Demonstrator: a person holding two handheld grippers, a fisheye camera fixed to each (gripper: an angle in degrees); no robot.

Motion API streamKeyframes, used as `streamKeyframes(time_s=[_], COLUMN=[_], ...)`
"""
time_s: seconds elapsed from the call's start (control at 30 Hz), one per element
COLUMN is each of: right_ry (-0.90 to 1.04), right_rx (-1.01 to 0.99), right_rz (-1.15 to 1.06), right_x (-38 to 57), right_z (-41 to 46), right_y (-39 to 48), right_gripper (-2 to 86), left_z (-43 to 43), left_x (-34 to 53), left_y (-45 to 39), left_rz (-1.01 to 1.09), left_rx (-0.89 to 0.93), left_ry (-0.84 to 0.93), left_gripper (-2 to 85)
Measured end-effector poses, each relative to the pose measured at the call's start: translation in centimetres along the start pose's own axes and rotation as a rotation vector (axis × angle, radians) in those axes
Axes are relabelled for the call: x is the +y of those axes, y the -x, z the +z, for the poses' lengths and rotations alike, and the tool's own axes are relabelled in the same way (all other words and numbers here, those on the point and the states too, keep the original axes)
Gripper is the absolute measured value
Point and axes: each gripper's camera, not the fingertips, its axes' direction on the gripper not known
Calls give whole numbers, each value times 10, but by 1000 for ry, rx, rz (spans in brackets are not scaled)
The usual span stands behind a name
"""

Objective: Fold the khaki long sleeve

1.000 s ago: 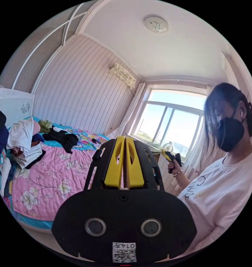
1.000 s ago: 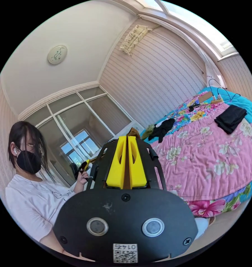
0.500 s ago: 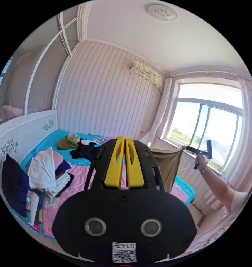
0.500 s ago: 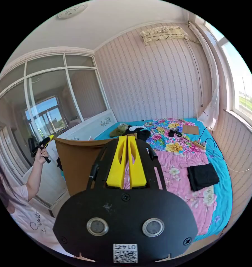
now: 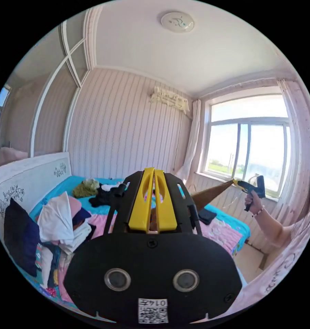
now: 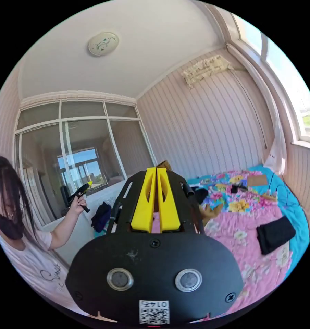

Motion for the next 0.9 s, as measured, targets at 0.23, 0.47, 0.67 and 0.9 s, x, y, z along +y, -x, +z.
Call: streamKeyframes(time_s=[0.23, 0.47, 0.67, 0.9], right_ry=[310, 263, 267, 267], right_rx=[245, 311, 335, 326], right_rz=[464, 649, 678, 737], right_x=[226, 277, 283, 293], right_z=[11, -16, -21, -16], right_y=[-85, -115, -133, -156], right_gripper=[-2, -3, -2, -2], left_z=[125, 232, 328, 423], left_x=[205, 277, 262, 278], left_y=[-5, -36, -53, -51], left_rz=[-157, -224, 50, -8], left_rx=[92, 217, 114, 119], left_ry=[596, 764, 765, 916], left_gripper=[-9, 11, 69, 63])
